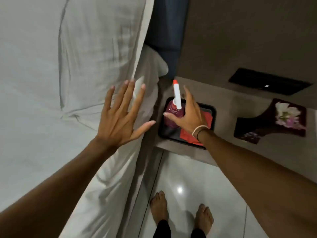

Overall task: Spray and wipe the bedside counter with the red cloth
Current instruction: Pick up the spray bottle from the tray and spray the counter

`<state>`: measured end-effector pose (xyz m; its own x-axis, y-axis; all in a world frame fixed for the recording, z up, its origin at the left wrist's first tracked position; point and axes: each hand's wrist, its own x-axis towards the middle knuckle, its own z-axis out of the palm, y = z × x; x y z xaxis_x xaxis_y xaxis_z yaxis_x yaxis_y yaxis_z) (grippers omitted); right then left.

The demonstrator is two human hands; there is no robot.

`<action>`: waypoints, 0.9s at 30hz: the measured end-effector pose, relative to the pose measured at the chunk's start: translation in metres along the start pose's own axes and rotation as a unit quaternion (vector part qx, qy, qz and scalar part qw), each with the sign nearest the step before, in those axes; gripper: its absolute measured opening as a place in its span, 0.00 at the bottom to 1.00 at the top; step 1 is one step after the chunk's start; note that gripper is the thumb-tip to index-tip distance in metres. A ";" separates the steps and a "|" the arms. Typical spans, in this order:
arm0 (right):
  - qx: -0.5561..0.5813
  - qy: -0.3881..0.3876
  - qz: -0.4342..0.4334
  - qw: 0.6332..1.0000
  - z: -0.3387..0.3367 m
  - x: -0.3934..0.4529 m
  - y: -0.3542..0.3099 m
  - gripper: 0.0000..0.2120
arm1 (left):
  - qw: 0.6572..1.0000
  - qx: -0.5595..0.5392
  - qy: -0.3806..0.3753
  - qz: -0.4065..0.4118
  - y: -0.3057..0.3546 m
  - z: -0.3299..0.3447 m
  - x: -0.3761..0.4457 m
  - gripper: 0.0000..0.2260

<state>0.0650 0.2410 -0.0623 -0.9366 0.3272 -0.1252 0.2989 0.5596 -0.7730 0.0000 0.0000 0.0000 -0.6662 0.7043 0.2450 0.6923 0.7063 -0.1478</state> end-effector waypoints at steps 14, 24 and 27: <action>0.043 0.333 0.043 0.941 -0.017 -0.071 0.019 0.16 | 0.998 -0.053 -0.011 0.027 0.062 0.021 0.019 0.37; -0.087 0.347 0.222 0.907 -0.059 -0.207 0.143 0.15 | 0.989 -0.082 -0.054 0.111 0.185 0.067 -0.009 0.38; -0.099 0.335 0.231 0.908 -0.062 -0.212 0.159 0.15 | 0.987 -0.078 -0.075 0.120 0.195 0.070 -0.012 0.39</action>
<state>0.3224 0.3080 -0.1197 -0.4009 0.9148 0.0499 0.7208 0.3486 -0.5992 0.1240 0.1344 -0.0986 -0.5036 0.8607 0.0746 0.8614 0.5069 -0.0329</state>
